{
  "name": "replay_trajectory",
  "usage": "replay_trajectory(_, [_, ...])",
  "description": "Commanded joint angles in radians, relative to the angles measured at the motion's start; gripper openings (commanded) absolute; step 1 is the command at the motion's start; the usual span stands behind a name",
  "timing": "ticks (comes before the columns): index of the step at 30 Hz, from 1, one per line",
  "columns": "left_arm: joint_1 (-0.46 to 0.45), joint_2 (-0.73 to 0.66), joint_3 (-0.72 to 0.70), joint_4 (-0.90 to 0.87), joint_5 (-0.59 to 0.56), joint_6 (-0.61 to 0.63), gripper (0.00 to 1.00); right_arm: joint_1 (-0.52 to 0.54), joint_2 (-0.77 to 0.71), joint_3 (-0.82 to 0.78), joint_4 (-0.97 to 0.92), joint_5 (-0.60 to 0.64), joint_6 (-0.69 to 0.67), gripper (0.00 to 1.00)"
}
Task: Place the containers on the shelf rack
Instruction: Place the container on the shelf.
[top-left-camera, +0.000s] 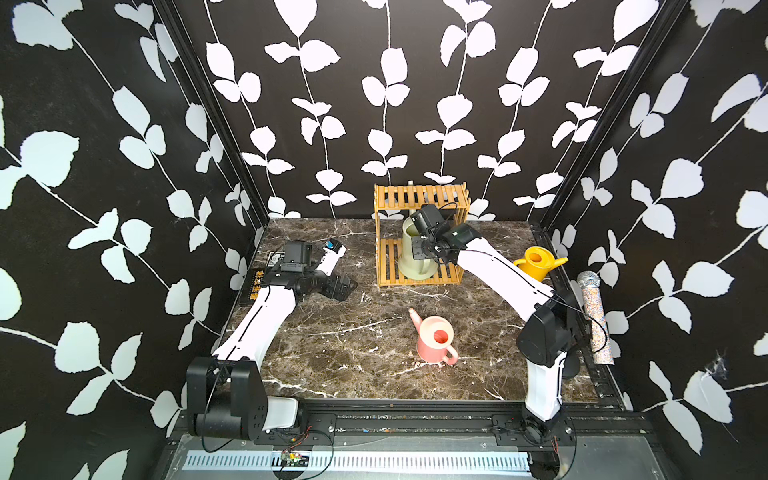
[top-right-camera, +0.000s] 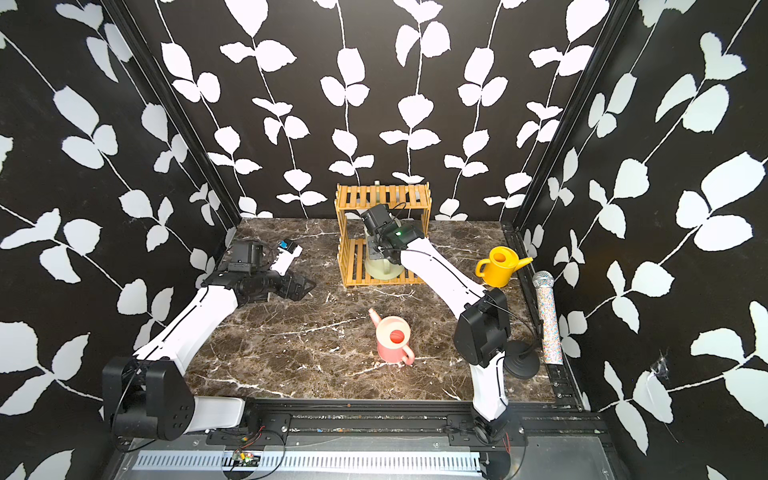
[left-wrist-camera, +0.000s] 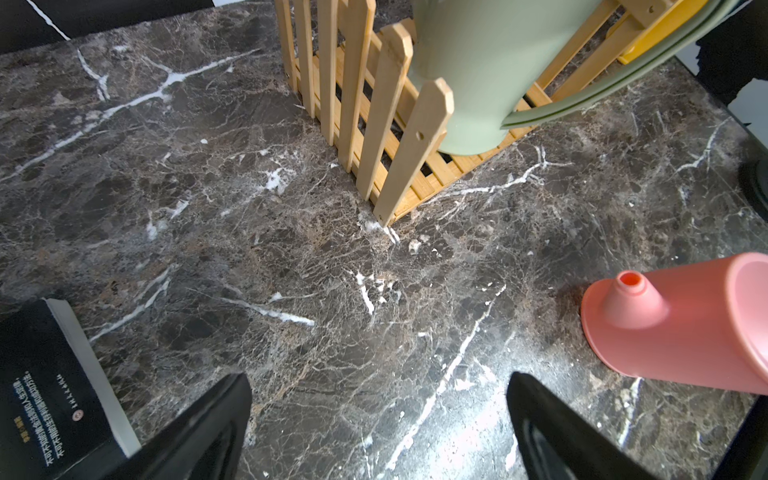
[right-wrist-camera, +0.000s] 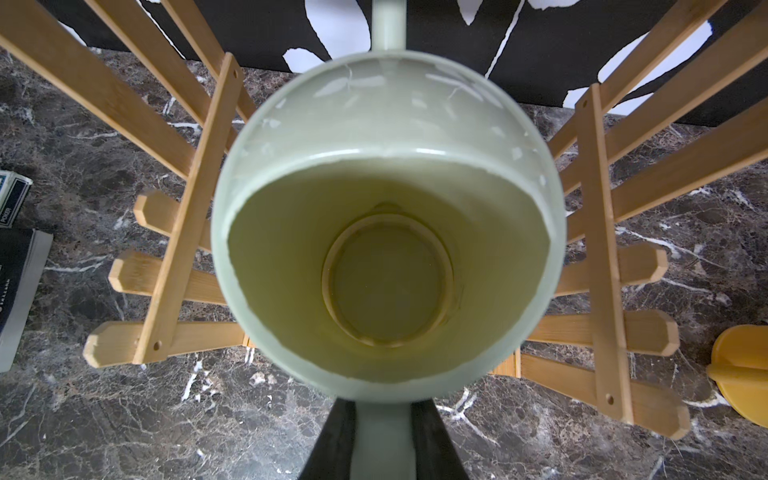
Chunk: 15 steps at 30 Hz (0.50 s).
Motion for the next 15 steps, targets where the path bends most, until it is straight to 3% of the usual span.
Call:
replay_trajectory(1, [-0.005,-0.006,-0.015,0.005,0.013,0.015,0.98,-0.004,0.022,0.015,0.051,0.034,-0.004,0.0])
replay_trajectory(5, [-0.005,-0.004,-0.016,0.005,0.013,0.015,0.98,-0.006,0.027,0.015,0.048,0.027,-0.002,0.01])
replay_trajectory(15, [-0.004,-0.008,-0.019,0.007,0.014,0.016,0.99,-0.005,0.016,0.02,0.032,0.019,0.004,0.14])
